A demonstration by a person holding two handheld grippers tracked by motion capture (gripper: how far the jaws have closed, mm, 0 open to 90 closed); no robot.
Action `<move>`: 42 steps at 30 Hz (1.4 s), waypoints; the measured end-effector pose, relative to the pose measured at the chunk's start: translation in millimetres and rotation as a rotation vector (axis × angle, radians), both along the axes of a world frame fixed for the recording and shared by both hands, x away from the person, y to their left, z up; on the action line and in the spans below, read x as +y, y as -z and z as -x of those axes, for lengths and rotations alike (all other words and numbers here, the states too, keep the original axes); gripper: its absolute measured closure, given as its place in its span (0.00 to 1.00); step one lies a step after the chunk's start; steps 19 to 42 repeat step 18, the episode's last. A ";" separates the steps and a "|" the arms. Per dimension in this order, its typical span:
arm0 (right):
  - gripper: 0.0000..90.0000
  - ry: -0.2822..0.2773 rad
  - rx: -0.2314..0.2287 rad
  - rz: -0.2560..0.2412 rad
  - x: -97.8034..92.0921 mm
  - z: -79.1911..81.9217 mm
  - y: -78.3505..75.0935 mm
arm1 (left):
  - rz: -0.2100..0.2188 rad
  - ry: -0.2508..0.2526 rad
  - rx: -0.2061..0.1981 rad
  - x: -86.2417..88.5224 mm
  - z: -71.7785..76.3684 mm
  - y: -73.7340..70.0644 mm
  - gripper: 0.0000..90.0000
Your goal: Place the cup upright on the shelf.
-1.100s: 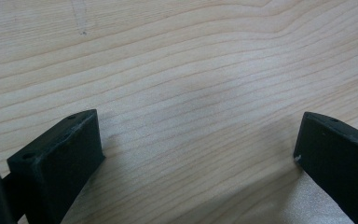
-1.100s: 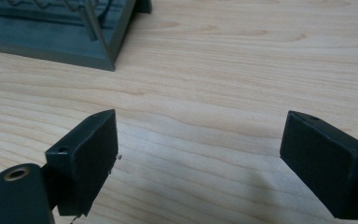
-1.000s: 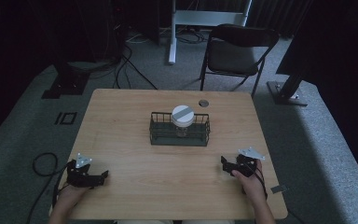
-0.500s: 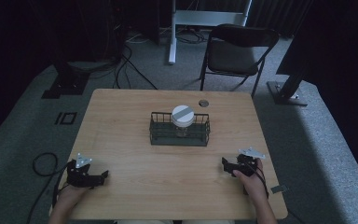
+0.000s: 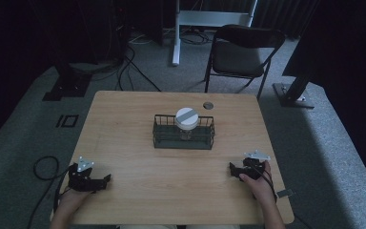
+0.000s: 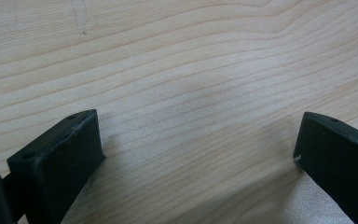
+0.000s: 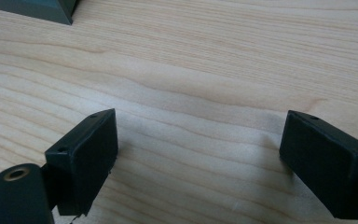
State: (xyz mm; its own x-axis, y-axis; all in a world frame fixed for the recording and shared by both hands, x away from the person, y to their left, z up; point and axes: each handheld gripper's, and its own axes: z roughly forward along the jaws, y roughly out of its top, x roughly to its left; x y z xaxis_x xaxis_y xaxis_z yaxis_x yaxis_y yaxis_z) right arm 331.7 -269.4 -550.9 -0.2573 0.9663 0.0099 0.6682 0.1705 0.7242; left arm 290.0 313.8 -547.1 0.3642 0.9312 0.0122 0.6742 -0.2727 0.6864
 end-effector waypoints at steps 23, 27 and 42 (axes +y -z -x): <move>0.12 -0.012 0.000 0.000 -1.1 -0.7 0.0 | 0.000 -0.029 0.000 -1.9 0.5 -0.1 0.01; 0.12 -0.012 0.000 0.000 -1.1 -0.7 0.0 | 0.000 -0.029 0.000 -1.9 0.5 -0.1 0.01; 0.12 -0.012 0.000 0.000 -1.1 -0.7 0.0 | 0.000 -0.029 0.000 -1.9 0.5 -0.1 0.01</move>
